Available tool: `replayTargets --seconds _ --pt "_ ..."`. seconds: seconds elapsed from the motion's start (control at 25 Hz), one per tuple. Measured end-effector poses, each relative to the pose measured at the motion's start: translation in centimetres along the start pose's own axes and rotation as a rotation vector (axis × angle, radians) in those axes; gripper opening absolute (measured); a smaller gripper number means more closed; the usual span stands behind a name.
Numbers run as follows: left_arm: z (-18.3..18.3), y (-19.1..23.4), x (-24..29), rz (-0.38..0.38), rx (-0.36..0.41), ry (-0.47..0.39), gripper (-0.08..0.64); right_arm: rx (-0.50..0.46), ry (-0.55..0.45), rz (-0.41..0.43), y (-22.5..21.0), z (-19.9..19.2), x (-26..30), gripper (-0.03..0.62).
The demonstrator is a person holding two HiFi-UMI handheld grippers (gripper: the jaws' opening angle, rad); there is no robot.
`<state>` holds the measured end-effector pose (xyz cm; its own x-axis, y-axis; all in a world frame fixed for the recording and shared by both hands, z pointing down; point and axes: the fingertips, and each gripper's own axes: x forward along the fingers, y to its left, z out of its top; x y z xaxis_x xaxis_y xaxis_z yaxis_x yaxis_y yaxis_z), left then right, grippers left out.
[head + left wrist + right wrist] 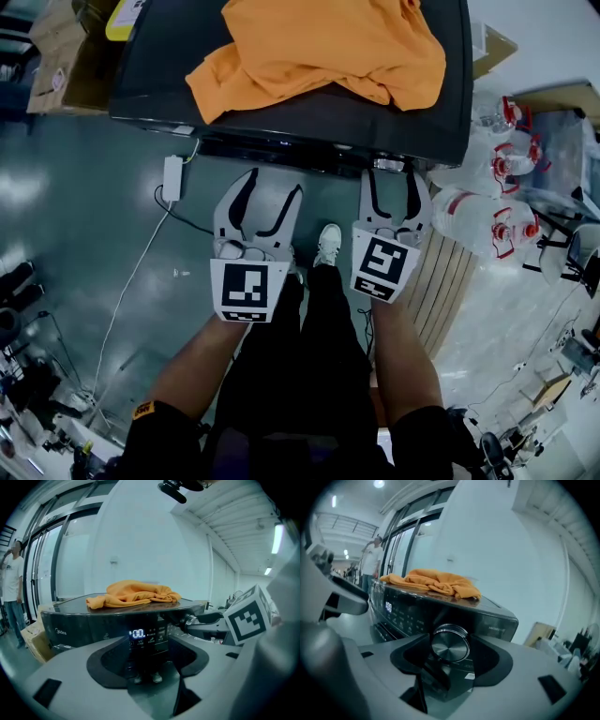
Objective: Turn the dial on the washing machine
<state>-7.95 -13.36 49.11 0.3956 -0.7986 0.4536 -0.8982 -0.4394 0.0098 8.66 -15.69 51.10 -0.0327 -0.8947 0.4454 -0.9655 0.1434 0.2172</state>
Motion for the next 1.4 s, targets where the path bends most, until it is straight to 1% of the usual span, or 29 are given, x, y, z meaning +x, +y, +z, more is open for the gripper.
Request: replayTargets --seconds 0.04,0.16,0.2,0.24,0.28,0.32,0.4,0.52,0.64,0.76,0.92,1.16,1.32,1.4 --pt "0.0 0.0 0.0 -0.001 0.000 0.000 0.255 0.074 -0.004 0.017 -0.2 -0.1 0.0 0.281" --pt "0.1 0.1 -0.1 -0.003 -0.002 -0.002 0.255 0.359 -0.022 0.087 -0.9 -0.4 0.0 0.282" --pt "0.1 0.1 -0.1 -0.004 -0.003 -0.002 0.255 0.437 -0.028 0.108 -1.1 -0.5 0.1 0.282" --pt "0.1 0.1 -0.2 -0.005 -0.007 -0.001 0.255 0.484 -0.031 0.123 -1.2 -0.5 0.1 0.282" --pt "0.1 0.0 -0.2 -0.006 -0.011 0.004 0.255 0.498 -0.031 0.131 -1.3 -0.6 0.1 0.282" --pt "0.1 0.1 -0.4 -0.006 -0.014 0.008 0.255 0.490 -0.026 0.135 -1.3 -0.6 0.1 0.282" --pt "0.3 0.1 -0.6 -0.004 -0.013 0.006 0.255 0.442 -0.007 0.131 -1.1 -0.6 0.1 0.284" --pt "1.1 0.2 -1.1 0.000 -0.004 -0.014 0.255 0.325 0.002 0.114 -0.9 -0.1 -0.8 0.287" --pt "2.1 0.4 -2.2 0.009 -0.013 -0.023 0.255 0.211 -0.012 0.131 -0.2 1.7 -2.7 0.287" --pt "3.7 0.4 -4.1 0.019 -0.029 -0.038 0.255 0.133 -0.038 0.168 0.8 4.3 -5.5 0.284" --pt "5.8 -0.1 -7.1 0.024 -0.038 -0.049 0.255 0.101 -0.076 0.209 1.6 7.9 -9.9 0.268" --pt "9.3 -1.7 -10.9 -0.005 -0.010 -0.082 0.255 0.074 -0.127 0.258 1.8 11.9 -14.7 0.274" --pt "11.2 -2.8 -13.6 -0.021 -0.007 -0.105 0.253 0.055 -0.181 0.257 1.3 14.4 -17.5 0.276" --pt "12.5 -3.2 -14.8 -0.029 -0.002 -0.127 0.239 0.049 -0.213 0.255 1.0 15.5 -18.8 0.272"
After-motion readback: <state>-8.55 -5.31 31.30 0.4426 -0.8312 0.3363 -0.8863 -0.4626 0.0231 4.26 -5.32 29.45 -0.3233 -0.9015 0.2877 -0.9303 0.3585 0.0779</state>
